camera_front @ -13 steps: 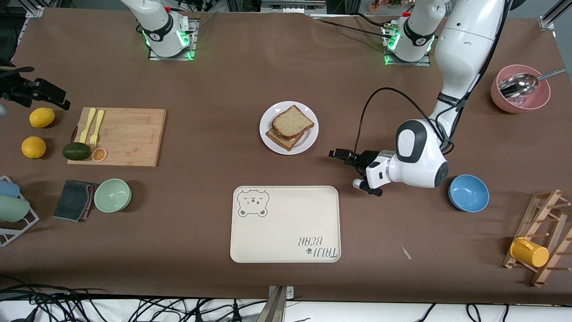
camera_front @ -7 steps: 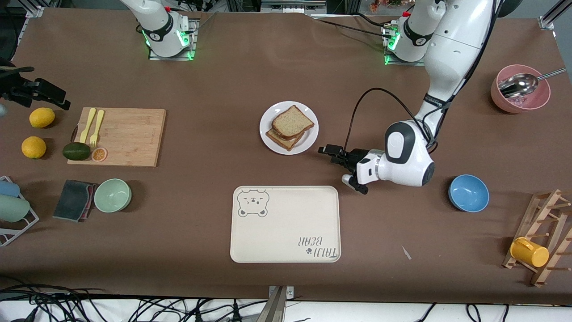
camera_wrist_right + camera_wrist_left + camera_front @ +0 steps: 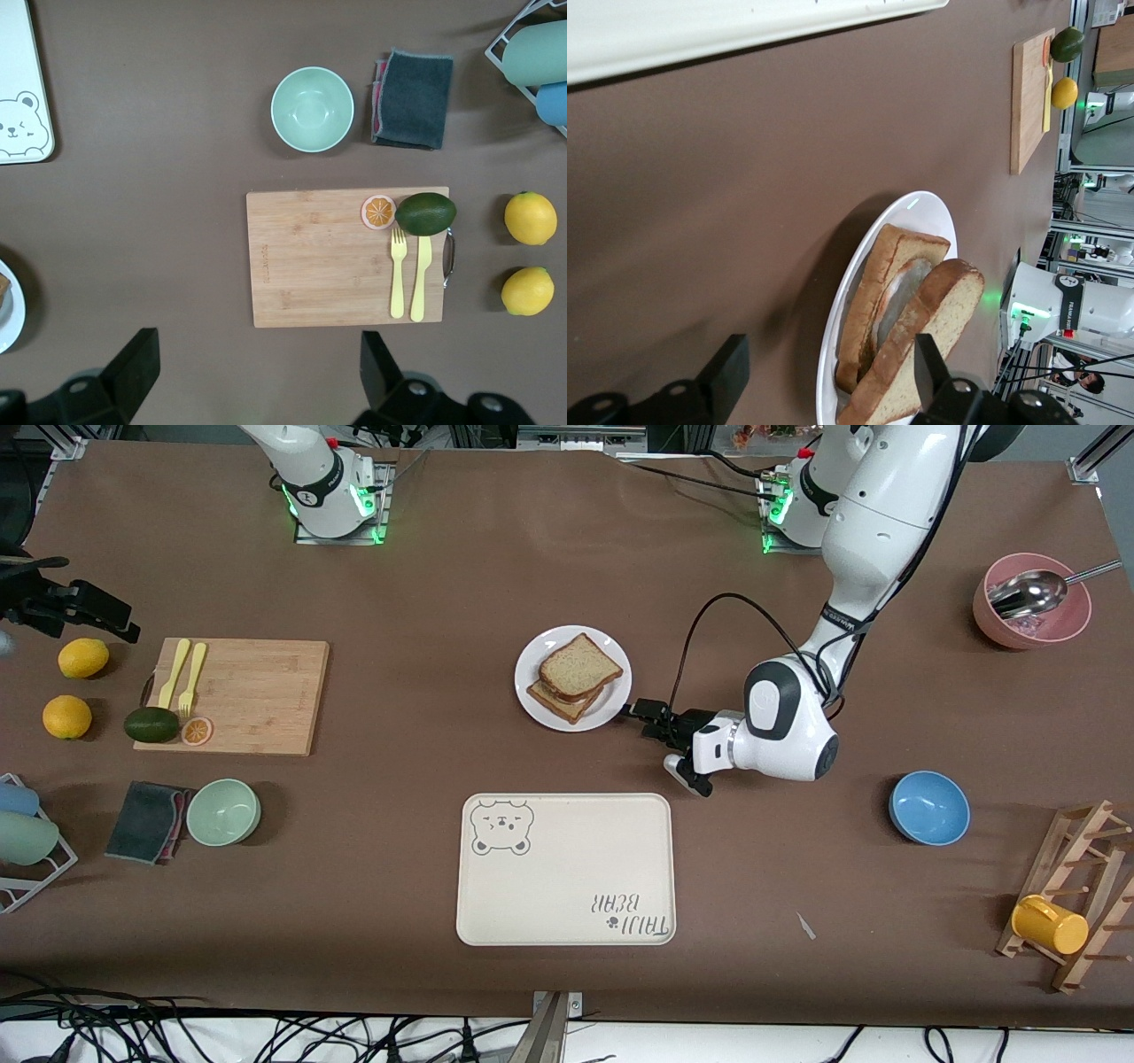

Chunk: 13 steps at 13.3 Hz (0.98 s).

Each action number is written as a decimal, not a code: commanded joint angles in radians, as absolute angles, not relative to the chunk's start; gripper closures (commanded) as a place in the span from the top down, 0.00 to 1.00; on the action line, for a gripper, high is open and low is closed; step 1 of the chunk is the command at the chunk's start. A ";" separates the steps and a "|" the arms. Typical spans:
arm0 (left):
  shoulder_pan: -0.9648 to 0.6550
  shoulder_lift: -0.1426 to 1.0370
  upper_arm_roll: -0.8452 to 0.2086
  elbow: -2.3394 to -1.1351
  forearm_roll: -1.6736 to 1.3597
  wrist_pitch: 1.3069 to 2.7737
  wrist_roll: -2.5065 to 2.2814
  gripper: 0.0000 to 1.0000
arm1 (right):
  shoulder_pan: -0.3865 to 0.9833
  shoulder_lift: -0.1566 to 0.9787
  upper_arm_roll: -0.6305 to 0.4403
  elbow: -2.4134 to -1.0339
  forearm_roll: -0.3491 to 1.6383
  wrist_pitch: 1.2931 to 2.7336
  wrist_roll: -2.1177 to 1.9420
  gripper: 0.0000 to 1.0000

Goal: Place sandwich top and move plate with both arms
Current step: 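Move the left gripper toward the white plate rim, then grip the white plate rim with the left gripper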

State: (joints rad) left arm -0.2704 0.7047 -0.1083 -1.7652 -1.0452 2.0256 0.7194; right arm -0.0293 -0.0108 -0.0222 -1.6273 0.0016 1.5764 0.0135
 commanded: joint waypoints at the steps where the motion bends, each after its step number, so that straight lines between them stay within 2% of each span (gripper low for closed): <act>1: -0.271 0.715 -0.107 -1.779 -1.135 2.023 0.788 0.83 | -0.032 -0.006 -0.018 -1.605 0.017 1.552 0.018 1.00; 8: -0.267 0.772 -0.107 -1.779 -1.213 2.005 0.841 0.82 | -0.032 -0.006 -0.018 -1.605 0.015 1.549 0.018 1.00; 10: -0.265 0.773 -0.107 -1.779 -1.221 1.997 0.839 0.74 | -0.032 -0.006 -0.017 -1.605 0.015 1.549 0.018 1.00; 11: -0.267 0.775 -0.107 -1.779 -1.223 1.994 0.839 0.73 | -0.032 -0.006 -0.017 -1.605 0.015 1.549 0.018 1.00; 12: -0.268 0.775 -0.107 -1.779 -1.233 1.993 0.841 0.66 | -0.032 -0.006 -0.017 -1.605 0.017 1.549 0.018 1.00; 13: -0.270 0.775 -0.107 -1.779 -1.233 1.994 0.841 0.54 | -0.032 -0.006 -0.017 -1.605 0.015 1.549 0.018 1.00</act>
State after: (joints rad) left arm -0.2689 0.7744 -0.1083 -1.7783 -1.1890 2.0070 0.8086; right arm -0.0290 -0.0108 -0.0213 -1.6273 0.0017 1.5703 0.0135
